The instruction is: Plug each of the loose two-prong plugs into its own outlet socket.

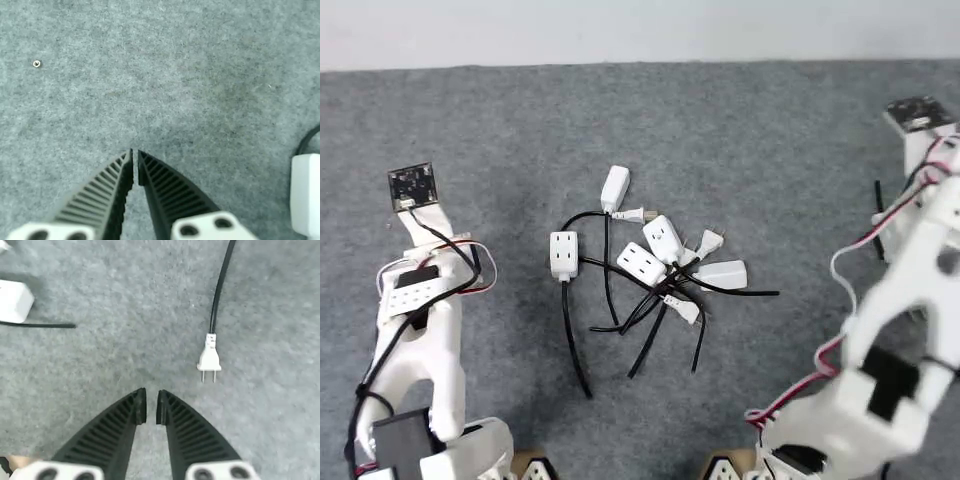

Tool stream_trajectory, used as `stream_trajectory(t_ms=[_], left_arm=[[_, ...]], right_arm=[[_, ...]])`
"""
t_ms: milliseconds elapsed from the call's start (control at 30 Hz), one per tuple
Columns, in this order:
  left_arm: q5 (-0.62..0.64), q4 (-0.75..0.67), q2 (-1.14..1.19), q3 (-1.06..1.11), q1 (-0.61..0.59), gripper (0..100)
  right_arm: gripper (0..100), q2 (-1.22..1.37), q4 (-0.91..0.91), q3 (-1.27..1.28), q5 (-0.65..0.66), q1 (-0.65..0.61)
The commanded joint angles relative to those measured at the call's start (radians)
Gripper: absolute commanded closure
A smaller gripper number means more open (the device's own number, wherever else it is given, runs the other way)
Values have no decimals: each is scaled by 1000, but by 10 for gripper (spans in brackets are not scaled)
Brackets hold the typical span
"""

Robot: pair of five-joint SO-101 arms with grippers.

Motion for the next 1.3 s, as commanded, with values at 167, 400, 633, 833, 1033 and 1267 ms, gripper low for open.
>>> stream_trajectory(t_ms=[167,400,633,833,1033,1267], left_arm=[[-9,-26,-28,-8,0,985],[-9,-26,-28,-8,2,985],[-9,-26,-28,-8,-2,985],[-9,-26,-28,-8,-2,985],[-9,-25,-28,-10,-2,985],[-9,-26,-28,-10,-2,984]], right_arm=[[991,-188,-272,258,-64,163],[991,-213,-427,413,-226,249],[991,-410,-549,694,-247,272],[987,-515,-736,868,-222,180],[900,-182,-711,638,-213,160],[919,259,-588,218,-46,142]])
